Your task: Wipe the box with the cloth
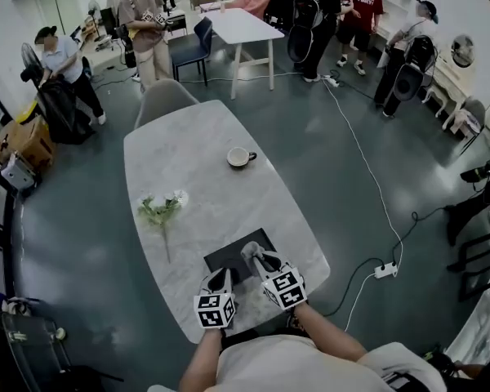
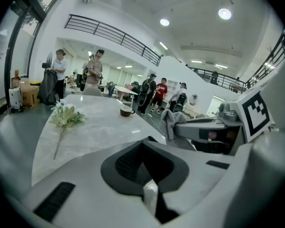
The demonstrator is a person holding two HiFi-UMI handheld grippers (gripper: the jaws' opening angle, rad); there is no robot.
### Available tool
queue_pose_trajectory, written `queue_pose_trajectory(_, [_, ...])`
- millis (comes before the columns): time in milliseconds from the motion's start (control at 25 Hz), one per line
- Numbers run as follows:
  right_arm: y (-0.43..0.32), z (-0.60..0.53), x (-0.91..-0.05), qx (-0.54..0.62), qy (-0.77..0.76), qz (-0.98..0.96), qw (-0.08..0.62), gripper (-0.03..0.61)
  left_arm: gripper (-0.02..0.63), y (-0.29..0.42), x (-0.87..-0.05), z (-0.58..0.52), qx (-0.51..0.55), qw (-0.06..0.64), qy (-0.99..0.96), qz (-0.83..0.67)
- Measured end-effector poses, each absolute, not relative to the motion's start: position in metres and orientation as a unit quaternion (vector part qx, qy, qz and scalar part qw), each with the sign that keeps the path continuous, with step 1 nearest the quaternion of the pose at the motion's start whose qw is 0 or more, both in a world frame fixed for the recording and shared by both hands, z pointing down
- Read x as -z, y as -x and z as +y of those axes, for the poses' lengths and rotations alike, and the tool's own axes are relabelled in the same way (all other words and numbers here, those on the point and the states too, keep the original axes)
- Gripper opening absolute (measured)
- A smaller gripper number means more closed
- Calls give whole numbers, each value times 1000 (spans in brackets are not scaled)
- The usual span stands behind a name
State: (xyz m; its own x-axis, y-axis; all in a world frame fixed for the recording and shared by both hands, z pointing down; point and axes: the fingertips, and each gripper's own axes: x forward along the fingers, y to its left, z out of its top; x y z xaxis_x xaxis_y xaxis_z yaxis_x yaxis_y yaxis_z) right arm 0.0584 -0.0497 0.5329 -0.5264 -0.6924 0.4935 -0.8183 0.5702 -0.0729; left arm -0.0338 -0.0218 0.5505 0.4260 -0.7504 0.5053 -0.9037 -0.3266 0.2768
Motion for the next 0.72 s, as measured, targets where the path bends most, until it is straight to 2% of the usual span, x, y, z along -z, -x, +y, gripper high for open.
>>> queue_pose_trajectory(360, [-114,-27,-480,-119,-419,-887,153,43,23,-27,-507,0,-111,228,-790,-558])
queue_pose_trajectory(720, [-166,5,-413,-70,-407,-909,63,43,23,-66,-439,39,-55,150,-759,-631])
